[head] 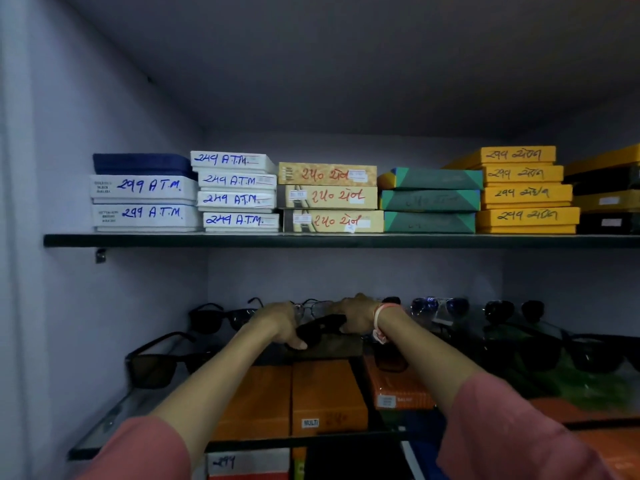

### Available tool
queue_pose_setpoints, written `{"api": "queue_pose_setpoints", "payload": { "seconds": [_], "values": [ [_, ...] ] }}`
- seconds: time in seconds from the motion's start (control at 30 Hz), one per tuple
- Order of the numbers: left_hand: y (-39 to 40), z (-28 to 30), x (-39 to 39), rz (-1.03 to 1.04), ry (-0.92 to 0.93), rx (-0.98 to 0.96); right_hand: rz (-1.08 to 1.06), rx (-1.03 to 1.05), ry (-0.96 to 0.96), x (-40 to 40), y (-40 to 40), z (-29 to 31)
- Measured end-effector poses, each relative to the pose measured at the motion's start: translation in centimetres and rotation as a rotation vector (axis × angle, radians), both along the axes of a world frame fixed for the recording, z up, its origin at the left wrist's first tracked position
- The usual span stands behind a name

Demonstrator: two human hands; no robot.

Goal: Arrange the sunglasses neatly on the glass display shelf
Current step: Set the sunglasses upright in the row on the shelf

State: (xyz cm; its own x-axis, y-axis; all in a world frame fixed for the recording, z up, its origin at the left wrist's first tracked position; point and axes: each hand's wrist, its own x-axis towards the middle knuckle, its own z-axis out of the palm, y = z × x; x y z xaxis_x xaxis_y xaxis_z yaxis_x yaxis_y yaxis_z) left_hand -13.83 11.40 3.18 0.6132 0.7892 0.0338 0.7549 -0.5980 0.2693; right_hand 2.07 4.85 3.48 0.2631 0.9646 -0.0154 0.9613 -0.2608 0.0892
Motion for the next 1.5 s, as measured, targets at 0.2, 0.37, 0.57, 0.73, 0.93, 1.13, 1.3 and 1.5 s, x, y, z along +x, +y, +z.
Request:
{"api": "queue_pose_setpoints", "payload": {
  "seconds": [0.2, 0.37, 0.57, 0.73, 0.93, 1.13, 1.3, 1.5],
  "values": [
    [-0.1, 0.6, -1.8, -0.076, -0.202, 0.062, 0.062, 0.286, 0.204, -0.8, -2.1, 1.1],
    [-1.6, 1.6, -4.3, -0.123, -0.426, 0.015, 0.149, 0.447, 0.211, -1.9, -5.7, 2.7],
    [-3.0, 2.0, -6.2, -0.124, -0.518, -0.118, 0.202, 0.584, 0.167, -3.5, -8.2, 2.6],
    [-3.4, 2.4, -6.9, -0.107, -0.390, -0.159, 0.246, 0.653, 0.208, -4.9, -8.8, 2.2],
    [-4.0, 2.5, -6.7, -0.008, -0.414, -0.008, 0.102, 0.650, 0.450, -5.4, -9.5, 2.1],
    [-4.3, 2.2, -5.9, 0.057, -0.417, 0.150, -0.073, 0.689, 0.448, -4.9, -8.7, 3.1],
    [-4.6, 2.6, -5.7, 0.213, -0.309, 0.445, -0.160, 0.685, 0.261, -5.3, -7.7, 3.3],
    [-4.5, 2.4, -6.2, 0.312, -0.292, 0.274, -0.238, 0.701, 0.235, -5.0, -6.5, 2.5]
  ]
}}
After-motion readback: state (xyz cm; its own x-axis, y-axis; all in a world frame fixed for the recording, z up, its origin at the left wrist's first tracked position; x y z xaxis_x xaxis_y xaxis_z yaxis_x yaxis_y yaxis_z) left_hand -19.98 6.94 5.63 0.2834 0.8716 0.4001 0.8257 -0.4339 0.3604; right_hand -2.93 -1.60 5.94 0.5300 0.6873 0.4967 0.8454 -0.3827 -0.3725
